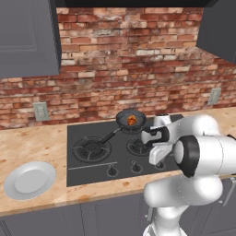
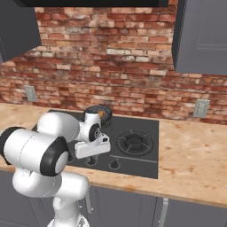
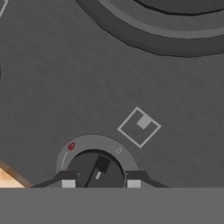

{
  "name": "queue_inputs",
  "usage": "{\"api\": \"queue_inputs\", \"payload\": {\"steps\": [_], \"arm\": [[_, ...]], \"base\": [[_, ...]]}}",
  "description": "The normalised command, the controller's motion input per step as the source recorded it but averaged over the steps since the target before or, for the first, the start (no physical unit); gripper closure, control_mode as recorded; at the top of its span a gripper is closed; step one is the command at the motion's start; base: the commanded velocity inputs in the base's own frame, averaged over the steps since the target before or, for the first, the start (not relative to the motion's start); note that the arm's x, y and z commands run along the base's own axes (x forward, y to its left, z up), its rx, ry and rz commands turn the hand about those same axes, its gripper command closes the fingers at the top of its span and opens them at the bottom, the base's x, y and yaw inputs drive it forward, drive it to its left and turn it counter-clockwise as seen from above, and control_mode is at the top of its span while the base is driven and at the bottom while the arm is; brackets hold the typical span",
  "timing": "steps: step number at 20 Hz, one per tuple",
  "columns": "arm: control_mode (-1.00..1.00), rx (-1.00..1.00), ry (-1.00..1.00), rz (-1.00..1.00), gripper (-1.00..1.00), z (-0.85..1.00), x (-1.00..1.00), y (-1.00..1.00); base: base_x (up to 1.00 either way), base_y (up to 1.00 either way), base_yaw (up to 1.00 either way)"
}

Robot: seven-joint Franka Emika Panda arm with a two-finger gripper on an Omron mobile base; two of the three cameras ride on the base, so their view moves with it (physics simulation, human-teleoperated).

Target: Pick the croissant and place it on the pan. Then turn on the stove to warm the croissant.

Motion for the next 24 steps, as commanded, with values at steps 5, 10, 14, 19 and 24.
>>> {"api": "queue_inputs", "payload": {"steps": [5, 10, 14, 19, 24], "arm": [[-1.0, 0.12, -0.08, 0.39, 1.0, -0.27, -0.21, -0.38], [-1.0, 0.13, -0.02, 0.41, 1.0, -0.23, -0.02, -0.24], [-1.0, 0.05, 0.0, 0.41, 1.0, -0.18, 0.0, -0.01], [-1.0, 0.0, 0.0, 0.45, 1.0, -0.28, 0.0, 0.0], [-1.0, 0.0, 0.0, 0.54, 1.0, -0.3, 0.0, 0.0]], "base": [[0.0, 0.0, 0.0], [0.0, 0.0, 0.0], [0.0, 0.0, 0.0], [0.0, 0.0, 0.0], [0.0, 0.0, 0.0]]}}
